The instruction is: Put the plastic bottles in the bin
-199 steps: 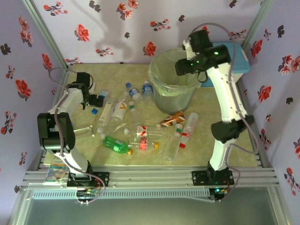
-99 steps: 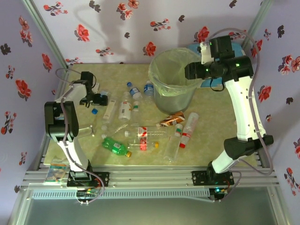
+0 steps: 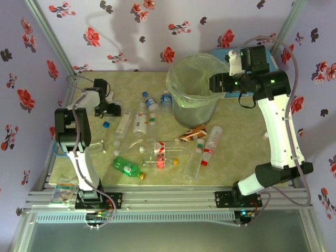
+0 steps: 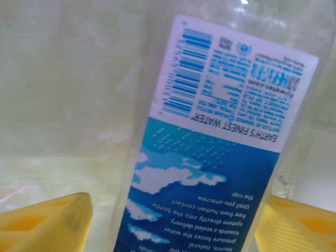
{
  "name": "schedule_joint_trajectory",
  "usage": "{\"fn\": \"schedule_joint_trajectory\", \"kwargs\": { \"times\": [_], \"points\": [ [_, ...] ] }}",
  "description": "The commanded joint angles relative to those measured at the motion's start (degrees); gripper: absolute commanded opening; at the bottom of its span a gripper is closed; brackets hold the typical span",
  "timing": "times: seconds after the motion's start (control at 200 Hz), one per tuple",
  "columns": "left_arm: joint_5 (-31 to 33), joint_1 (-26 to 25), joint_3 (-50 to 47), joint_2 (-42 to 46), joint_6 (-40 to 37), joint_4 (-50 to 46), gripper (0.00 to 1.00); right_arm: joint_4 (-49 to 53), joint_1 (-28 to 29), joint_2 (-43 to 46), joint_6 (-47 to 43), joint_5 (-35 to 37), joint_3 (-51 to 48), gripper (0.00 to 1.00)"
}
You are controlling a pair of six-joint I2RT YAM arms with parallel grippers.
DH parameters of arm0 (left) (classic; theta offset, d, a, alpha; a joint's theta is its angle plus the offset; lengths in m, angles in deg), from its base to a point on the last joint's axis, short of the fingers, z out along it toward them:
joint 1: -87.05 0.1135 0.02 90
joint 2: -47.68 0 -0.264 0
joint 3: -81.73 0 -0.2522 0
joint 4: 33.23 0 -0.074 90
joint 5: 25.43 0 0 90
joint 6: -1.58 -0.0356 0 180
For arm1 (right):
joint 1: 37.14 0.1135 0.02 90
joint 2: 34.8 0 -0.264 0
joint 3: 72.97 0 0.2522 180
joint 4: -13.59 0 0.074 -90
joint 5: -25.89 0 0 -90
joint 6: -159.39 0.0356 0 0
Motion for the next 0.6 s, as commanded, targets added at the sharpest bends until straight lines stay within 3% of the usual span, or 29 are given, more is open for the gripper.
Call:
{"fn": "schedule_joint_trajectory", "kwargs": {
  "times": [0.0,0.265,0.595],
  "points": [
    [-0.9,-0.3,1.5,-0.8,0.8,-1.9,0.71,-1.4,-0.3,1.7,1.5,-1.4,-0.7,0.75],
    [-0.8,-0.3,5.2,2.6,0.5,-5.1,0.6,-5.9,0.7,3.6,3.6,-5.1,-3.3,0.74],
    [-5.4,-2.9,5.8,16.8,0.8,-4.2,0.56,-17.3,9.6,1.8,11.1,-10.0,-4.5,0.73]
  ]
}}
